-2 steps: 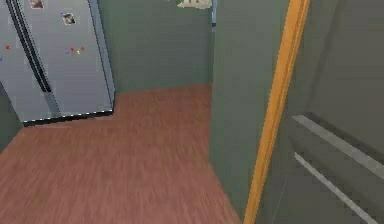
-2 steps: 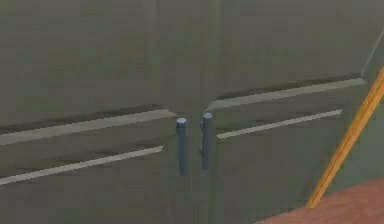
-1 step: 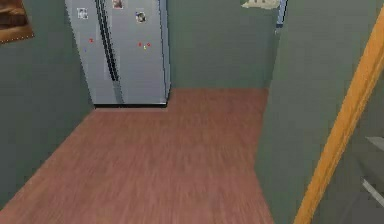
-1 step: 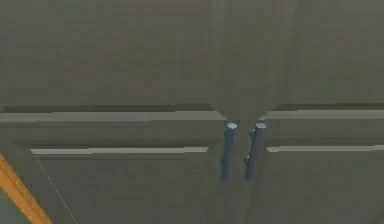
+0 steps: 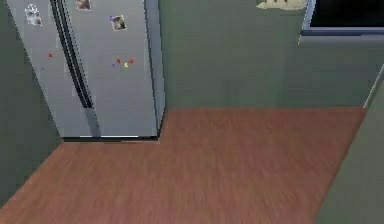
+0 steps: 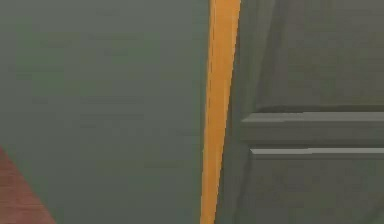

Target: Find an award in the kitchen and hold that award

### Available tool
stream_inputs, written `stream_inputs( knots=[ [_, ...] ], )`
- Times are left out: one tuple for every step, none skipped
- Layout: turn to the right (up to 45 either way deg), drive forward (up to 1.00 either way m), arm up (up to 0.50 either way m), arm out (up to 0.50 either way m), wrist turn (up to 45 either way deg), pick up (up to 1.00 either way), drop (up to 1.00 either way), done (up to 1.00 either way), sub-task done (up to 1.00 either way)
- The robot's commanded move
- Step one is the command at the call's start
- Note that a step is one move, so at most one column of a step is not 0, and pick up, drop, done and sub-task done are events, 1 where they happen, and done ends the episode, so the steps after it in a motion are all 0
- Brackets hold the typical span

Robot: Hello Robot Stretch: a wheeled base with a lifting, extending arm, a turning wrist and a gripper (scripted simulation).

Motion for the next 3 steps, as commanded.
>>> stream_inputs(
  knots=[
    [0.0,0.75,0.0,0.0,0.0,0.0,0.0,0.0,0.0],
    [45.0,0.0,0.0,0.0,0.0,0.0,0.0,0.0,0.0],
    [0.0,1.0,0.0,0.0,0.0,0.0,0.0,0.0,0.0]
  ],
)
